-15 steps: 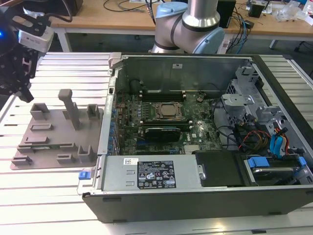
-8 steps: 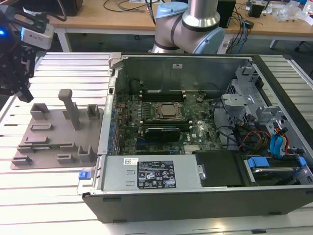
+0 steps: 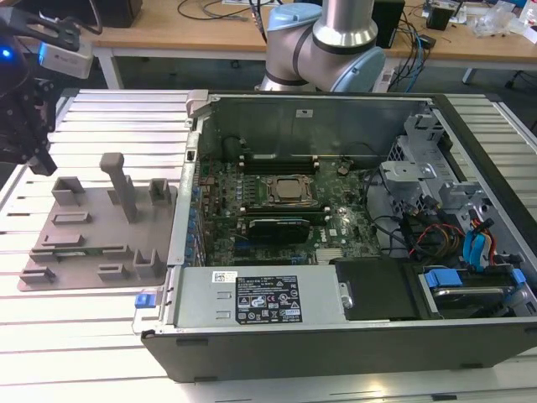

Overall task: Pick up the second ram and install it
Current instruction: 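Pick up the second ram and move it above second insertion slot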

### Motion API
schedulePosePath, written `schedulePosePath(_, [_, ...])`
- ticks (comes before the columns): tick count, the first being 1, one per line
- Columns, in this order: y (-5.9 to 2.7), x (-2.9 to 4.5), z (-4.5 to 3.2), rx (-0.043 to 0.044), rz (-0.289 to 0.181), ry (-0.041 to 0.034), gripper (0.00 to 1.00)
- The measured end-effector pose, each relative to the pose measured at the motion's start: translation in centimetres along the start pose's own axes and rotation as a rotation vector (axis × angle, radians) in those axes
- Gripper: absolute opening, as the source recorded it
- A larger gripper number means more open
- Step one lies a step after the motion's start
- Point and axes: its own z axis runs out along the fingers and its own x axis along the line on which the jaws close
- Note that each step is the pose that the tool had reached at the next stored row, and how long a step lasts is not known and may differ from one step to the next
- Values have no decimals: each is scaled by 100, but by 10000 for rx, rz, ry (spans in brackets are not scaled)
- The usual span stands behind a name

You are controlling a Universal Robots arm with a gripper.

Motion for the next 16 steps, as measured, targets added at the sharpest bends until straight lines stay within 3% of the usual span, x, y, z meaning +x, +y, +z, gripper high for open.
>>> schedulePosePath(6, [0,0,0,-27,-1079,26,10])
schedulePosePath(9, [0,-2,0,-29,-1136,31,11])
schedulePosePath(12, [1,-4,0,-29,-1144,35,30])
schedulePosePath(16, [-2,4,52,-29,-1155,36,30])
